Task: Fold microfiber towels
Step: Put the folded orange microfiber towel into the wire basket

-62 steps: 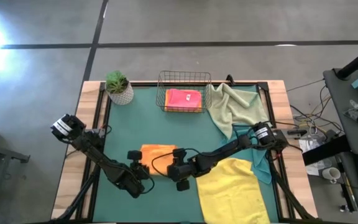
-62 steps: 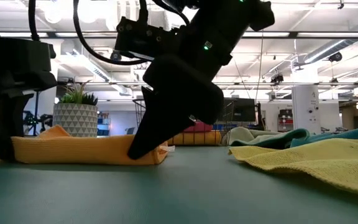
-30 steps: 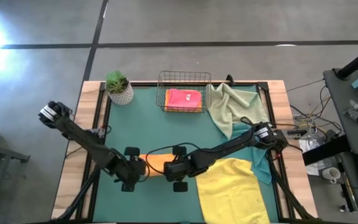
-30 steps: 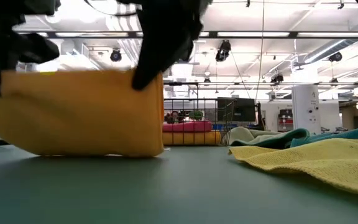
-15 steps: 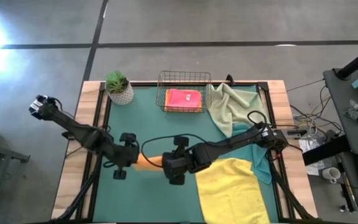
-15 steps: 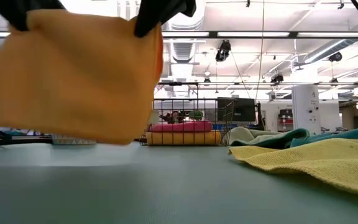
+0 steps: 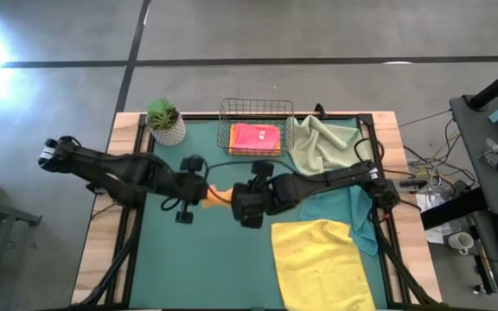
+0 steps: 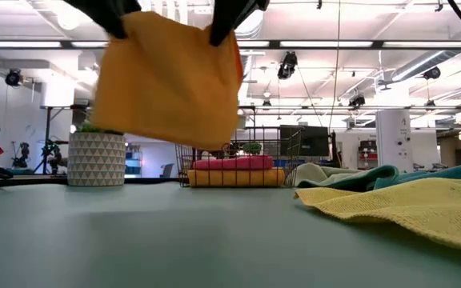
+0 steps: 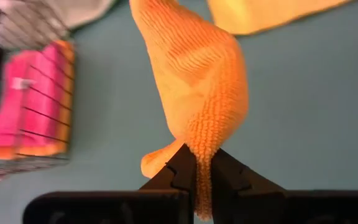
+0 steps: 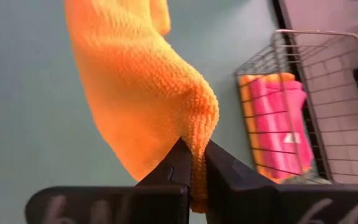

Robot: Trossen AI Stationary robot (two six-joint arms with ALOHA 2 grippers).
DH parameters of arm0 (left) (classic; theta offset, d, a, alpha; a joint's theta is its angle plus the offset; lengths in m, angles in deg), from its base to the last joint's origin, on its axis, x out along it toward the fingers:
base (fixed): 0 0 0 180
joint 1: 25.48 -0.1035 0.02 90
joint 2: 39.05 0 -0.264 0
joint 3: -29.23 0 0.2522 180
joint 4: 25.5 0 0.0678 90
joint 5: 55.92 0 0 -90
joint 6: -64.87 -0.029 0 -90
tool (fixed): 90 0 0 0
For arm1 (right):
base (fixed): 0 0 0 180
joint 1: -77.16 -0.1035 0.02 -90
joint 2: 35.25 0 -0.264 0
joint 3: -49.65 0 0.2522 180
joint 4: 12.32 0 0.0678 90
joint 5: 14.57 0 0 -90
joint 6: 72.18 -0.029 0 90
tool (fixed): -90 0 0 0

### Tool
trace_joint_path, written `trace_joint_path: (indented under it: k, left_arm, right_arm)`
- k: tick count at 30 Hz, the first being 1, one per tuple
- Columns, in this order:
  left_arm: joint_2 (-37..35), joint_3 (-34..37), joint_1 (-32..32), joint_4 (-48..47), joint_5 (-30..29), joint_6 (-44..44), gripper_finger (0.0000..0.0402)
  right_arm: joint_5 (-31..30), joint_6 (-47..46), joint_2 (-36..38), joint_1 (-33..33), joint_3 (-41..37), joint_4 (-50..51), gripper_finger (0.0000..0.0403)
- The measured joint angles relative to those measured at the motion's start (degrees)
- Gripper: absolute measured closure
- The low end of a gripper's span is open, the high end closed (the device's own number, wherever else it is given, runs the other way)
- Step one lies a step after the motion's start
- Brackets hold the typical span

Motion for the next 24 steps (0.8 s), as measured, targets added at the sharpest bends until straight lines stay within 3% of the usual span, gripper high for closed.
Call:
trace_joint_path:
  k: [8, 15, 20, 24]
  left_arm:
    - [4.93, -7.72, -11.71, 0.33, -0.49, -10.88, 0.0394]
    - [11.62, -16.75, -23.18, 1.41, -1.84, -21.38, 0.0394]
    - [17.86, -22.73, -29.9, 2.47, -1.86, -26.81, 0.0394]
    - [22.85, -26.73, -33.82, 2.63, -1.83, -29.4, 0.0394]
  right_arm:
    - [-2.8, 3.22, 4.39, 6.79, -0.01, 3.56, 0.0394]
    - [-4.31, 12.35, 7.94, 15.04, -0.02, 3.11, 0.0394]
    - [-4.03, 21.84, 8.26, 21.27, -0.04, 0.54, 0.0394]
    - [-0.18, 27.9, 8.08, 27.01, -0.21, -1.32, 0.0394]
